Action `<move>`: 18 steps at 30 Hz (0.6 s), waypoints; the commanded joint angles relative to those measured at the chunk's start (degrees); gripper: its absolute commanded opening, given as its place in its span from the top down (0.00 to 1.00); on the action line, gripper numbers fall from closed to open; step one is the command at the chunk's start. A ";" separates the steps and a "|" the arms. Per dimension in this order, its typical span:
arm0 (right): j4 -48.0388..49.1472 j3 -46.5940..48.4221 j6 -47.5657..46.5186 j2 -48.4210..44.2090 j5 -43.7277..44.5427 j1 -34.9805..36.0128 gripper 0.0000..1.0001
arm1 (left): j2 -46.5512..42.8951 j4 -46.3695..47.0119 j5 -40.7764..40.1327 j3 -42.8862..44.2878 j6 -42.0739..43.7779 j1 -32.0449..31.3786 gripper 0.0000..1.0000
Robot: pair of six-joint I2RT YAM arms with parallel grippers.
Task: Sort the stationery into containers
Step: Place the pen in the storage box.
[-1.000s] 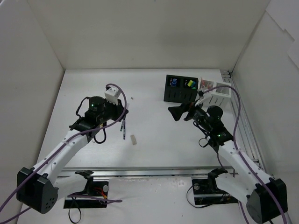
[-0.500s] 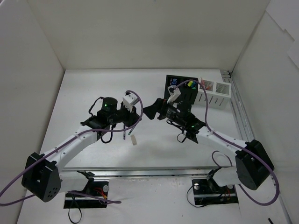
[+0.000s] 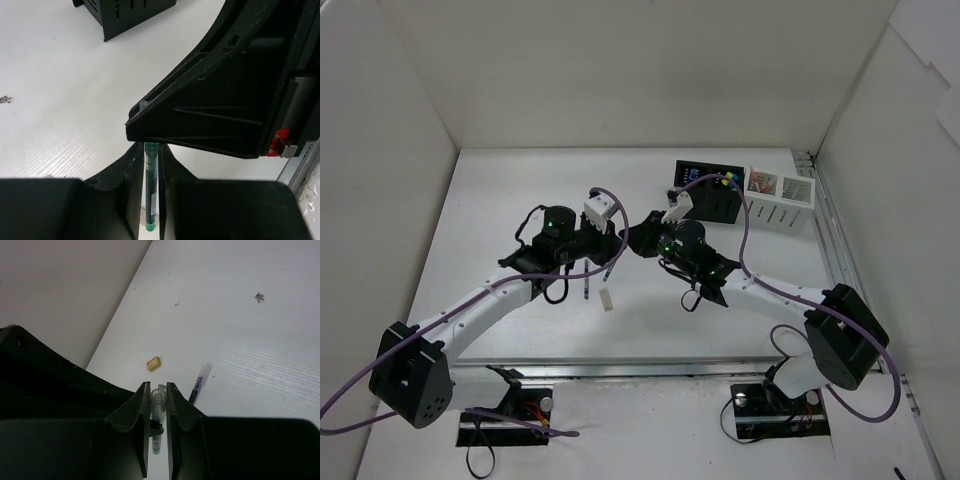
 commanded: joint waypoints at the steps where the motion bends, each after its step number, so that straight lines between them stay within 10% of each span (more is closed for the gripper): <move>1: 5.33 3.09 -0.19 -1.72 4.22 0.92 1.00 | -0.18 4.45 -1.52 4.35 -1.67 -0.44 1.00; 3: 5.16 3.09 -2.39 -2.25 6.93 0.83 1.00 | 0.00 3.57 -2.14 5.23 -1.94 -0.44 0.64; 4: 5.16 3.17 -5.18 -3.29 9.04 0.57 1.00 | -0.43 2.44 -3.18 5.40 -2.20 -0.44 0.28; 6: 5.07 3.00 -9.31 -5.40 10.63 -1.52 1.00 | -2.18 0.51 -5.81 5.32 -2.20 -0.44 0.01; 18: -4.42 13.17 -35.87 -10.96 25.67 -25.34 1.00 | -10.91 -11.37 -18.22 -4.87 -11.51 9.74 0.00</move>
